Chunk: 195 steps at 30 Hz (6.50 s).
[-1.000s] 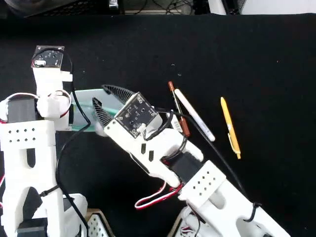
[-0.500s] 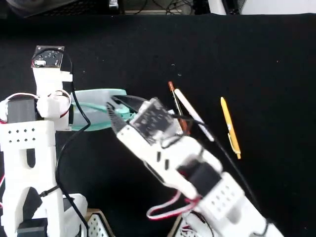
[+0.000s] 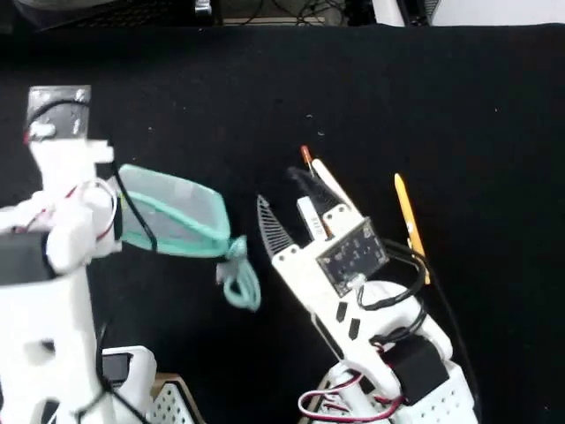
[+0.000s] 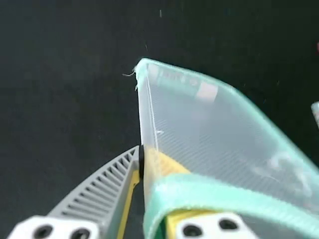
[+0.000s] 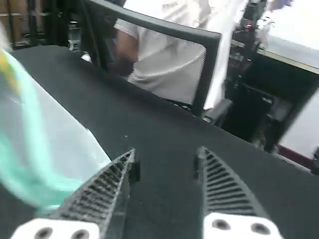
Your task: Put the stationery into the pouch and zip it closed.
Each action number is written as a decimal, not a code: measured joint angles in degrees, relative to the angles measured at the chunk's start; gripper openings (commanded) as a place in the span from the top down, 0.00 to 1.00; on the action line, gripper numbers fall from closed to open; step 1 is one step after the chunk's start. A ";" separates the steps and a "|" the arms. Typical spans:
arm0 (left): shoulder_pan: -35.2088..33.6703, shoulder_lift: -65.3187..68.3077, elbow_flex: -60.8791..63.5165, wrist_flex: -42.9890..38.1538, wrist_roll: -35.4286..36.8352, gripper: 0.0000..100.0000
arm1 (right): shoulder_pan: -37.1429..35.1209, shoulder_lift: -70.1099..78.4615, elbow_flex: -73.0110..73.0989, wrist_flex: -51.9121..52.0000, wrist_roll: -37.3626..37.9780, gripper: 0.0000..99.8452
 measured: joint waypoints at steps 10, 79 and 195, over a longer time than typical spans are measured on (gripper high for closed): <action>0.00 -0.18 1.05 0.00 0.00 0.97 | 1.23 -7.21 6.42 1.32 0.00 0.79; -4.84 19.96 -0.62 -1.58 0.00 0.97 | 15.65 99.69 -37.98 2.64 4.57 0.98; -5.01 19.96 -0.09 -1.76 0.00 0.97 | -20.04 38.51 4.48 -54.07 0.62 0.96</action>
